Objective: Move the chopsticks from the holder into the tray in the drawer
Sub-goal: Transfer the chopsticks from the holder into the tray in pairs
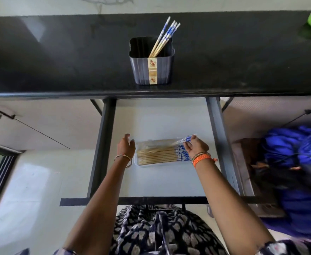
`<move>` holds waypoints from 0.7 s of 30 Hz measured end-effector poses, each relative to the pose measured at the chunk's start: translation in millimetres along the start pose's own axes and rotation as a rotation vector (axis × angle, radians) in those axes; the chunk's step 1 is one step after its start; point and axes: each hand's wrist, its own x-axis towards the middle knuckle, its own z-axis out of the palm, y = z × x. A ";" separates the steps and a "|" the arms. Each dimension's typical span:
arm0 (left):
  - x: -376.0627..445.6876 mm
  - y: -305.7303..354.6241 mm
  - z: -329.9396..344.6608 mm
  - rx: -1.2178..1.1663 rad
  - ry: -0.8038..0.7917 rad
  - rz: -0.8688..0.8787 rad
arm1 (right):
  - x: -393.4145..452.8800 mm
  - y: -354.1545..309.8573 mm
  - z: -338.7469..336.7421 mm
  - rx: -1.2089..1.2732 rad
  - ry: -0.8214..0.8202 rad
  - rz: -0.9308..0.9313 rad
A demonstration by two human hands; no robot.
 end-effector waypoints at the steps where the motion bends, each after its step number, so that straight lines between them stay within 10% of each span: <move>1: -0.1 -5.2 1.1 0.012 -0.022 -0.024 | 2.8 5.6 0.4 -0.008 0.011 -0.001; 21: 11.3 -12.9 1.5 0.021 -0.036 0.087 | 0.0 15.4 14.5 -0.419 0.004 0.056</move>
